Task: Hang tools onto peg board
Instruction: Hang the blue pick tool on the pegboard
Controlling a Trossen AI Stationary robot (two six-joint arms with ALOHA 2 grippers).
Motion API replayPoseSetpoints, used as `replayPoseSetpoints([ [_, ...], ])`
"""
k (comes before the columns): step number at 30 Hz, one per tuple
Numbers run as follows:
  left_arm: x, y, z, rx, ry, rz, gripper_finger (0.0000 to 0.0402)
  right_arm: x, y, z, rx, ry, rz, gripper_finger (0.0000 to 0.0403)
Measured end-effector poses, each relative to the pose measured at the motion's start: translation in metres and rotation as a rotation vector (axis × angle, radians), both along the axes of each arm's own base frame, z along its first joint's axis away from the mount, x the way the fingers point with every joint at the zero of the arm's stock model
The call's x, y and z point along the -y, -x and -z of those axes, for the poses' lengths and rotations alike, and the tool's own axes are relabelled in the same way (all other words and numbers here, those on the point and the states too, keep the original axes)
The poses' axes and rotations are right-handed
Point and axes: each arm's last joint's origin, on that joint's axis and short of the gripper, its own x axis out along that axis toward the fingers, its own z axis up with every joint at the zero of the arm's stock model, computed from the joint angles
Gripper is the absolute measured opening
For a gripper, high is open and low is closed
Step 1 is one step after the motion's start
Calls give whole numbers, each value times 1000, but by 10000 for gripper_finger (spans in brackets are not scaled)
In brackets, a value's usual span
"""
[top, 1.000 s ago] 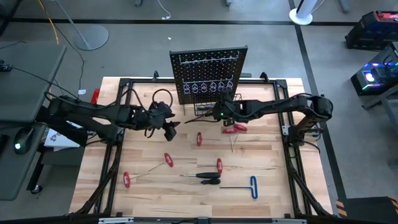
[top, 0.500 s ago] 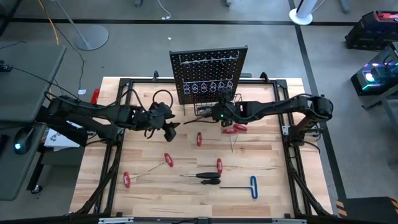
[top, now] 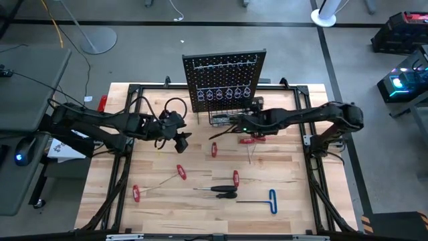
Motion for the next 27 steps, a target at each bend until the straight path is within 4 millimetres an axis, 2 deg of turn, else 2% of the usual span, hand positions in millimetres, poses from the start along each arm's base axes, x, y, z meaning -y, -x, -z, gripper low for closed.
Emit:
replayPoseSetpoints([
  [3,3,2,2,-14,79,10,207,-11,15,-19,124,-75,61,220],
  [6,14,3,8,-41,135,84,207,-23,33,-37,292,-226,159,220],
  [10,32,5,32,-40,190,154,207,-36,54,-57,511,-515,355,220],
  [14,43,8,54,-35,418,234,207,-47,65,-65,639,-710,452,220],
  [17,48,5,52,-4,468,316,209,-55,67,-63,706,-772,447,220],
  [20,48,-2,47,38,396,419,214,-62,67,-54,717,-795,434,220],
  [22,49,-11,44,37,327,501,218,-65,67,-46,709,-803,440,220],
  [27,58,-40,52,-59,225,703,229,-71,69,-31,671,-837,437,220],
])
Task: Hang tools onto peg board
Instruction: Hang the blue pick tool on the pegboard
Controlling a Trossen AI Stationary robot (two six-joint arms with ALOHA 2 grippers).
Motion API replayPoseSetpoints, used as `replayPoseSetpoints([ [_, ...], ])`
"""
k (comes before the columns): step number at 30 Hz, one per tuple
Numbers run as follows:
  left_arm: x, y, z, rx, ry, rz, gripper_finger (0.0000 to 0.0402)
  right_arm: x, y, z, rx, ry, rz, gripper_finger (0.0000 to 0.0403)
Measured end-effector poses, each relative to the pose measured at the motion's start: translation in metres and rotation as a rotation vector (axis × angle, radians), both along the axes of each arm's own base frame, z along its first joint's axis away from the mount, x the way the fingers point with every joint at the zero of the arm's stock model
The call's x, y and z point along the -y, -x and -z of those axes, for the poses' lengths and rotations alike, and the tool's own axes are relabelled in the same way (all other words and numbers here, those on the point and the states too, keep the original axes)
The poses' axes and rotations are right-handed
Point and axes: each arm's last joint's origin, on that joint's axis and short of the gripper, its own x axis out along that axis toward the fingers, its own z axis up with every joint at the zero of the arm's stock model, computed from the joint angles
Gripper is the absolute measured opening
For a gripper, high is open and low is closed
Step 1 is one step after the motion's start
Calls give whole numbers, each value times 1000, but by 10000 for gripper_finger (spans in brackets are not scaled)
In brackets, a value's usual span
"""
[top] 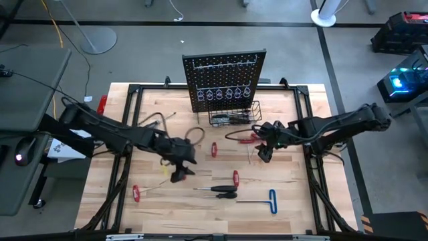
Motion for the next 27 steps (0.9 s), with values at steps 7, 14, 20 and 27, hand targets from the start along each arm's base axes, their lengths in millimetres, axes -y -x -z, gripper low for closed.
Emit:
replayPoseSetpoints([
  [7,30,-54,12,-49,-51,134,250,-12,2,1,-5,35,-103,220],
  [14,52,-95,28,-138,-125,111,266,-21,6,0,3,147,-176,220],
  [20,53,-89,38,-391,-111,-16,266,-26,19,-13,76,100,-165,220],
  [27,61,-70,33,-397,-182,50,266,-59,32,-14,44,-247,-244,220],
])
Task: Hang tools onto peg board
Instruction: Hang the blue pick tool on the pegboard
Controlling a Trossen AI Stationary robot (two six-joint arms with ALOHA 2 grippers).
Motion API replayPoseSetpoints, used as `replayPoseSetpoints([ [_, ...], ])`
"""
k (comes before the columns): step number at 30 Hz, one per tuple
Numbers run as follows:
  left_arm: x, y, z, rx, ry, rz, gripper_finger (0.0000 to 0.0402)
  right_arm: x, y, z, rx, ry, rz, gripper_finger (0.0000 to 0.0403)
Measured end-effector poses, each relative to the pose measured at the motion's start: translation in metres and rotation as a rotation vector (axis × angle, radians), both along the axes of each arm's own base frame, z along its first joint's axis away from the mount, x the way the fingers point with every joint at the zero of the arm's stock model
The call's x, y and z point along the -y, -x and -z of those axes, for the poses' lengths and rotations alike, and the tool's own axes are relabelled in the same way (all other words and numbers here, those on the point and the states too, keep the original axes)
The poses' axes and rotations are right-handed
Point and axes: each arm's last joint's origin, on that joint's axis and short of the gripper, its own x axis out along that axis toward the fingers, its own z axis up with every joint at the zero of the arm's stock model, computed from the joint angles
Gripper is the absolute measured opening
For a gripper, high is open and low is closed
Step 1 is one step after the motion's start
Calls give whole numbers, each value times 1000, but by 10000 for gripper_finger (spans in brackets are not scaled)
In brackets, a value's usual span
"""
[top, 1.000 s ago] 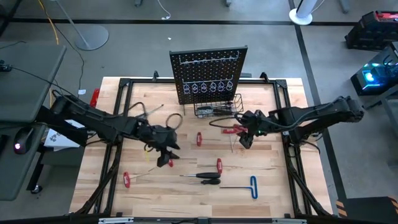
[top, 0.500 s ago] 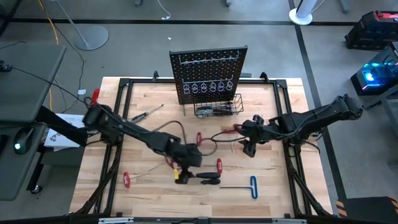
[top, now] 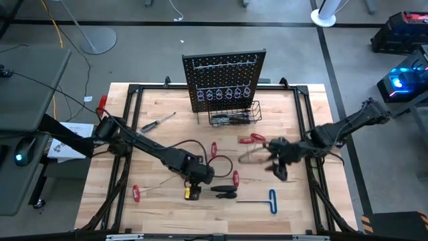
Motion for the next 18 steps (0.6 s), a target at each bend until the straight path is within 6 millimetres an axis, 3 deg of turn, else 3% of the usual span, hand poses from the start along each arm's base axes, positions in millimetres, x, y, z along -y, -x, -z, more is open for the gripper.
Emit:
replayPoseSetpoints([
  [4,2,7,4,61,-70,-16,266,-40,-3,16,-57,-48,-91,220],
  [9,10,7,14,175,-3,-88,266,-85,-15,49,-141,-37,-167,220],
  [14,20,8,14,215,36,-130,266,-111,-25,79,-287,102,-211,220],
  [18,22,10,15,221,13,-163,266,-128,-38,97,-300,203,-283,220],
])
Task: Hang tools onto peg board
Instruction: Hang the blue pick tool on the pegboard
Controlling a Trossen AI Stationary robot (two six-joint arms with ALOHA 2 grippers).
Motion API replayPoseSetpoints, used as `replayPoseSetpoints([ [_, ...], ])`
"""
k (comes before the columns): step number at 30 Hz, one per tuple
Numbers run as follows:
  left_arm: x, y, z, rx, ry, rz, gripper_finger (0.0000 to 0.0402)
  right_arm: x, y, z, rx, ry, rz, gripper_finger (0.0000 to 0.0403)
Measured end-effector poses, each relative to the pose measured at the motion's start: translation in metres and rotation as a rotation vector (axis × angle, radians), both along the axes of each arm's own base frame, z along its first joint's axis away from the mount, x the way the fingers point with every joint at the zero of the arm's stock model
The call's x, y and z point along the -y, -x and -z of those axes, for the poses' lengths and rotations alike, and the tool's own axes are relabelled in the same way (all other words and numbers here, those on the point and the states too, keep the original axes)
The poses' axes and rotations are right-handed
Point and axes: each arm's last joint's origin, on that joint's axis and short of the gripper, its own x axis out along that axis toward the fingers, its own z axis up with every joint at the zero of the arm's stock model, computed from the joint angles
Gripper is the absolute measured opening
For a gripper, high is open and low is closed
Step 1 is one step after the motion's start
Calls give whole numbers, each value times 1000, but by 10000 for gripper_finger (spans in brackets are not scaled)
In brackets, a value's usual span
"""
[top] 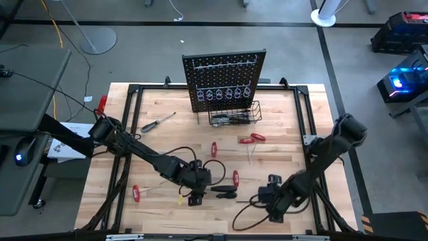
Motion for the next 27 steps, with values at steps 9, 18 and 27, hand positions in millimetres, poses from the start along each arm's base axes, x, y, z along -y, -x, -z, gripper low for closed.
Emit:
replayPoseSetpoints([
  [9,0,0,0,-4,60,-152,266,-11,-13,47,-117,197,-88,203],
  [18,11,6,0,-27,109,-151,266,-30,-6,70,-161,177,-131,43],
  [27,0,19,-31,47,38,-189,266,-17,-8,54,-183,168,-110,4],
])
